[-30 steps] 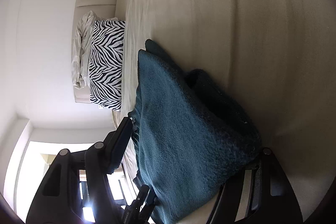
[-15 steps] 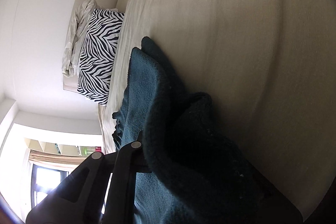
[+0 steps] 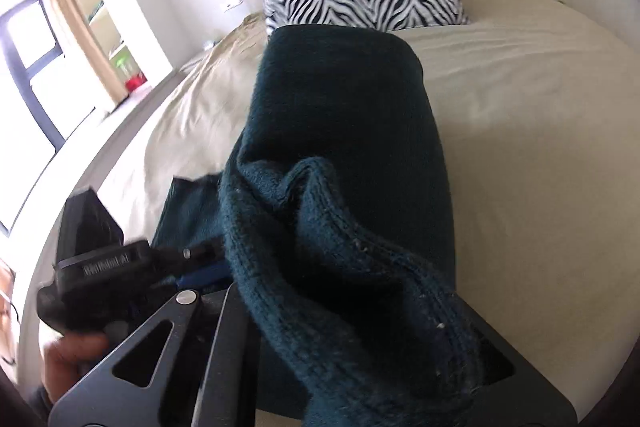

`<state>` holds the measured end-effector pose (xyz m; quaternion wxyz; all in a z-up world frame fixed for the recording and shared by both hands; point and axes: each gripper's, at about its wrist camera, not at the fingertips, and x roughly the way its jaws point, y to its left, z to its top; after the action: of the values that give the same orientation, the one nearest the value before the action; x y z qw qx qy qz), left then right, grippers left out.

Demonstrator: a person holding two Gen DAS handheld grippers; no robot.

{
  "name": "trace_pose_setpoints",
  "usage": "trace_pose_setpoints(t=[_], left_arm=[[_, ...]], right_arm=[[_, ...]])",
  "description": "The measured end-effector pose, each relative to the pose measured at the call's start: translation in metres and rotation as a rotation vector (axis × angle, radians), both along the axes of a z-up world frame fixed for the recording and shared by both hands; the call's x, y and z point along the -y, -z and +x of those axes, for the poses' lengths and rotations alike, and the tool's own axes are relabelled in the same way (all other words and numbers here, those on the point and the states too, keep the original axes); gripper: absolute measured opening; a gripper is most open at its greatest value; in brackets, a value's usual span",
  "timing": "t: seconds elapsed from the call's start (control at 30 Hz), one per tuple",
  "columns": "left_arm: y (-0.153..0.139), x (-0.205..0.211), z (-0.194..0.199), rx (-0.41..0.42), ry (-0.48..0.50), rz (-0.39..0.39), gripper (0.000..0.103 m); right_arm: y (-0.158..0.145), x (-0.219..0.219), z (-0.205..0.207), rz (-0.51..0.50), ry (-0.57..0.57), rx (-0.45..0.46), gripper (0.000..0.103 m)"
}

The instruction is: Fold small clothes

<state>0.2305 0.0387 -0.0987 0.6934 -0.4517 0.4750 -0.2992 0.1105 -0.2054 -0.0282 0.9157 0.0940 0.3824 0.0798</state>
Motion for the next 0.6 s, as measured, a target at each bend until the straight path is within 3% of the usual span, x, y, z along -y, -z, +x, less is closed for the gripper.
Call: trace_pose_setpoints(t=[0.13,0.27,0.37,0.4,0.47,0.5,0.53,0.6], left_arm=[[-0.001,-0.007,0.003,-0.017,-0.003,-0.095,0.075],[-0.004,-0.007,0.012,-0.053,-0.014,-0.116,0.081],[-0.005,0.002,0.022,-0.069,0.005,-0.087,0.081],[-0.005,0.006,0.026,-0.075,0.021,-0.071,0.076],[-0.003,0.015,0.035,-0.096,0.058,-0.029,0.051],[-0.001,0.02,0.039,-0.117,0.075,-0.006,0.027],[0.002,0.021,0.043,-0.132,0.085,0.015,0.015],[0.0,0.022,0.047,-0.124,0.103,0.044,0.015]], right_arm=[[0.034,-0.05,-0.001,-0.174,-0.093,-0.029,0.011],[0.034,-0.061,-0.012,-0.264,-0.119,0.027,0.011],[0.03,-0.064,-0.019,-0.304,-0.128,0.06,0.011],[0.029,-0.065,-0.02,-0.321,-0.133,0.071,0.011],[0.031,-0.074,-0.029,-0.362,-0.151,0.091,0.011],[0.031,-0.078,-0.033,-0.385,-0.162,0.102,0.011],[0.031,-0.082,-0.037,-0.412,-0.175,0.116,0.011],[0.029,-0.092,-0.05,-0.483,-0.205,0.155,0.012]])
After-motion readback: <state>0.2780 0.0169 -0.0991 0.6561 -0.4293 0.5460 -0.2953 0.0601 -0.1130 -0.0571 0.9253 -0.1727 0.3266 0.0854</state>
